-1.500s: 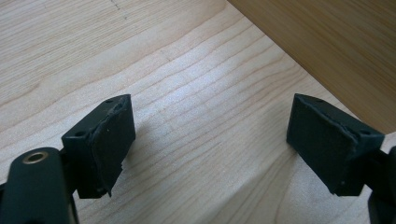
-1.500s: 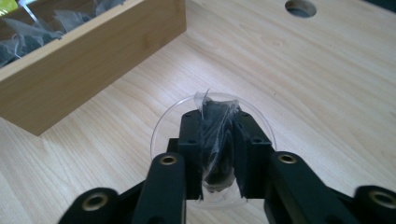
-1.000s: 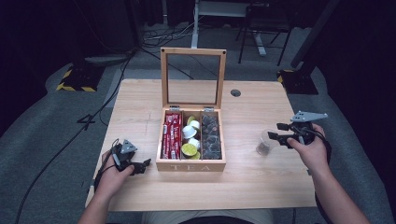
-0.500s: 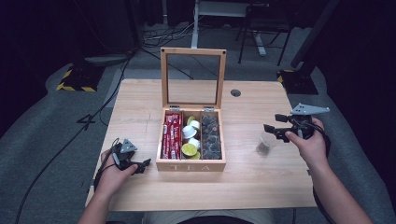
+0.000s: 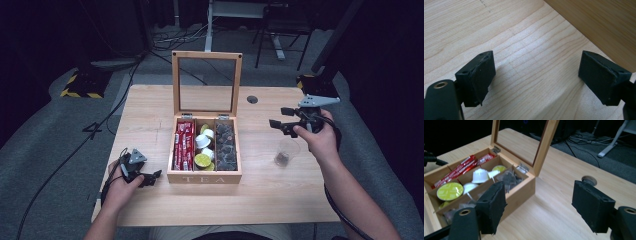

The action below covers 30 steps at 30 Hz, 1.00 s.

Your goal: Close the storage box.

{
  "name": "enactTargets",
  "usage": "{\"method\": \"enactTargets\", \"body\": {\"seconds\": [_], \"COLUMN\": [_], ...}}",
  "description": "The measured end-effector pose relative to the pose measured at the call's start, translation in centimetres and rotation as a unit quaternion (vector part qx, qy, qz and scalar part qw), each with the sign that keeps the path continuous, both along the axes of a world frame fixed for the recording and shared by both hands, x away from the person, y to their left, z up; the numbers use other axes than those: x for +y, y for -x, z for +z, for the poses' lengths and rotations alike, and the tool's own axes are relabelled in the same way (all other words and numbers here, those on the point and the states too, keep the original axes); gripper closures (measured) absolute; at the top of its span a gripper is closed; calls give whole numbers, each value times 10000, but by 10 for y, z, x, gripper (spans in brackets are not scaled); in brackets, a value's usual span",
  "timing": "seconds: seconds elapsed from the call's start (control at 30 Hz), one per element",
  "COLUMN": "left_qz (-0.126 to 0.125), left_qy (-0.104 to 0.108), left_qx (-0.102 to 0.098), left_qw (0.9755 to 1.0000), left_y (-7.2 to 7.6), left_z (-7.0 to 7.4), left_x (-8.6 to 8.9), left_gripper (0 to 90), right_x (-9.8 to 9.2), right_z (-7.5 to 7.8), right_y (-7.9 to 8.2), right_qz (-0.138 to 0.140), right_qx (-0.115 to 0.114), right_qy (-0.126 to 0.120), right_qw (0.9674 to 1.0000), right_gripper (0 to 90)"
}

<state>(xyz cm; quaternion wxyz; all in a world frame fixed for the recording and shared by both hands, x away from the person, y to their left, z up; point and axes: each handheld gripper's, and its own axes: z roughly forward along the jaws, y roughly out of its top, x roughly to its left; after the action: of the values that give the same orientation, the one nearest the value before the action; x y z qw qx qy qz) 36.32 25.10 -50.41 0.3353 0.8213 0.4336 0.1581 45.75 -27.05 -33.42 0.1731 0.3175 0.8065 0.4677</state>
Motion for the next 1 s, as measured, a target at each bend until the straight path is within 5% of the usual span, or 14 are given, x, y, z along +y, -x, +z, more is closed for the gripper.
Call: {"method": "enactTargets", "body": {"seconds": [0.63,0.87,1.0], "left_qz": [16,31,50], "left_qy": [-33,-32,-3], "left_qx": [-20,-15,-11], "left_qw": [10000,10000,10000], "left_y": [0,0,0], "left_z": [0,0,0], "left_x": [0,-1,-1], "left_gripper": [148,148,147], "right_x": [63,79,87], "right_z": [35,41,41], "right_y": [-66,-97,-114], "right_qz": [340,187,74], "right_qx": [-99,-169,-159], "right_qy": [-262,-361,-213], "right_qw": [9990,9990,9996], "right_gripper": [291,281,275]}}
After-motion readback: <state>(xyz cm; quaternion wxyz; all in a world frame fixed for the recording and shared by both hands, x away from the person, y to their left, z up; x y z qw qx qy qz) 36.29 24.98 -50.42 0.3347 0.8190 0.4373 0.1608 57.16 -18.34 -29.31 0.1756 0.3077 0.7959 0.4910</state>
